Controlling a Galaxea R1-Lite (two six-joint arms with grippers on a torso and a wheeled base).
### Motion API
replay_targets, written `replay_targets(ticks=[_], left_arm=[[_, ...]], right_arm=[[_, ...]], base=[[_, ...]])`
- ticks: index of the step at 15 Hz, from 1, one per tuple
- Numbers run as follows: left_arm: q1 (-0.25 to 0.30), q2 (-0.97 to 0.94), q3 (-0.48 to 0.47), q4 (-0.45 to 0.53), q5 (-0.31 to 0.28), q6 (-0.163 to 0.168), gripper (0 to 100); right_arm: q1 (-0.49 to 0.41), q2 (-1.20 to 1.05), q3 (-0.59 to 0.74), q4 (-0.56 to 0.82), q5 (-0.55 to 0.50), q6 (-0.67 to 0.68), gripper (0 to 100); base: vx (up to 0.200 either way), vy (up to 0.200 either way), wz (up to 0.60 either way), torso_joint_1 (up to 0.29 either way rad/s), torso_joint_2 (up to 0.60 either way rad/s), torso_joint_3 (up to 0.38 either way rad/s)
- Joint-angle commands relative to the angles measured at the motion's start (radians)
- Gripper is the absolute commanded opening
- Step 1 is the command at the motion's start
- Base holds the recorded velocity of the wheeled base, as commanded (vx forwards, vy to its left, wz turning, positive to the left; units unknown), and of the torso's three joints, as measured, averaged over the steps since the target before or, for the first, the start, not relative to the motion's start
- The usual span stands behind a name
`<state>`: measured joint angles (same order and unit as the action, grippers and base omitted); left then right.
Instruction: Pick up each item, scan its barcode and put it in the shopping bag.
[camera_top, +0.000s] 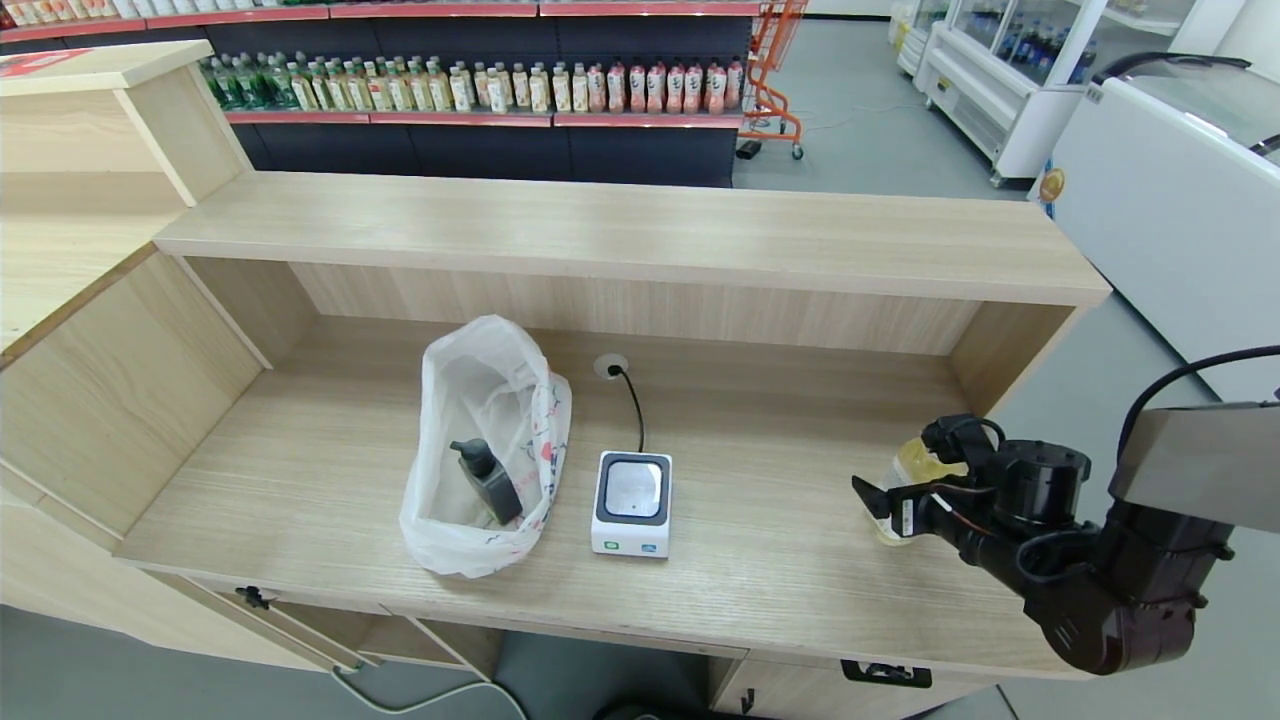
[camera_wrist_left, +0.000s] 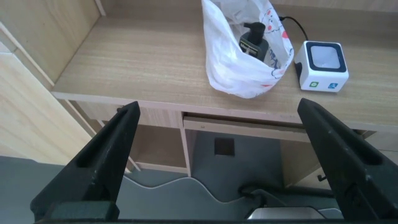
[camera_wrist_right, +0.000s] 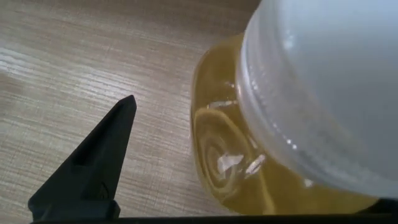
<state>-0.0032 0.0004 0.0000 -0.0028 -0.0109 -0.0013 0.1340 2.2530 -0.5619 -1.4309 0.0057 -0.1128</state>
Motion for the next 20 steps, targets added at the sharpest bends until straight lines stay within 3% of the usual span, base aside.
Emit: replay_targets(ticks=[1,11,14,16,17,18,20], left_arm=[[0.0,0.001,0.0,0.0,0.0,0.0,100],[0.0,0.0,0.0,0.0,0.0,0.0,100],[0.0,0.0,0.0,0.0,0.0,0.0,100],[0.0,0.001,0.0,0.0,0.0,0.0,100],[0.0,0.001,0.0,0.0,0.0,0.0,100],[0.0,0.001,0.0,0.0,0.0,0.0,100],[0.0,0.0,0.0,0.0,0.0,0.0,100]], right_arm=[[-0.001,0.031,-0.01,-0.016,0.0,-0.013,0],[-0.002,-0.026,-0.013,-0.043,0.022,-0.113,0],[-0.03,-0.197,0.017,0.032,0.145,-0.045,0],[-0.03,-0.332,0.022,0.182,0.226,0.019,0],[-0.016,-0.47,0.027,0.351,0.344,0.102,0],[0.009,-0.544,0.043,0.423,0.436,0.137,0],[0.056,-0.61,0.079,0.46,0.571,0.147,0]], base=[[0.0,0.0,0.0,0.0,0.0,0.0],[0.0,0.0,0.0,0.0,0.0,0.0],[0.0,0.0,0.0,0.0,0.0,0.0],[0.0,0.0,0.0,0.0,0.0,0.0],[0.0,0.0,0.0,0.0,0.0,0.0],[0.0,0.0,0.0,0.0,0.0,0.0],[0.0,0.0,0.0,0.0,0.0,0.0]])
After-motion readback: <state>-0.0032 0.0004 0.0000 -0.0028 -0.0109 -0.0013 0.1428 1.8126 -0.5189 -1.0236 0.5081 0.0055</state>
